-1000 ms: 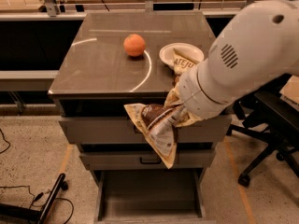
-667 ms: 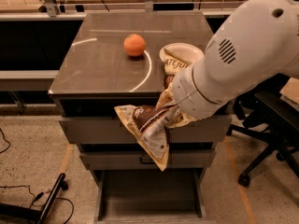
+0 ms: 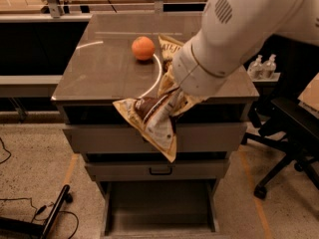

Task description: Pick brown chip bag from bottom drawer and place on counter

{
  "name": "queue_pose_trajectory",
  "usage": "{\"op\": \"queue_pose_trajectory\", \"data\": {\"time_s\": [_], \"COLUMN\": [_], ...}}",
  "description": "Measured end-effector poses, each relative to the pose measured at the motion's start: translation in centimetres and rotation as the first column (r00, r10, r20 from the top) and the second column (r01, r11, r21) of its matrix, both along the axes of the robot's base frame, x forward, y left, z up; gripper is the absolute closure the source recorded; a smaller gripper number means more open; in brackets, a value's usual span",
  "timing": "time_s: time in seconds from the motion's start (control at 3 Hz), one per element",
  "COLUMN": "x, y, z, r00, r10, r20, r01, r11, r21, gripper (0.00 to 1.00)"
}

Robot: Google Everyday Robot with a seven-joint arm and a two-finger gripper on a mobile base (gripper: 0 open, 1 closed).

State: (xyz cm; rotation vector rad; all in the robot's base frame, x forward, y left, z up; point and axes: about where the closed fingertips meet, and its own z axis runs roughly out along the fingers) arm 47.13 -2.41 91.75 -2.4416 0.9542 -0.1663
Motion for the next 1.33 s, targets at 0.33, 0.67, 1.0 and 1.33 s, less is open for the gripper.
{"op": "queue_pose_trajectory", "data": {"time_s": [0.33,0.67,1.0,1.33], "x": [2.9,5.9,8.9,11.7], "y": [1.9,3.9,7.1,10.3], "z": [2.5,5.0,7.2,8.0], "r00": [0.9969,0.9896,0.9747,0.9566], "r10": [0.079,0.144,0.222,0.284], "r20": [-0.007,0.002,0.023,0.065], "r01": [-0.079,-0.144,-0.222,-0.284], "r11": [0.997,0.989,0.975,0.959], "r21": [-0.023,-0.031,-0.026,-0.017], "gripper": [1.0,1.0,1.0,1.0]}}
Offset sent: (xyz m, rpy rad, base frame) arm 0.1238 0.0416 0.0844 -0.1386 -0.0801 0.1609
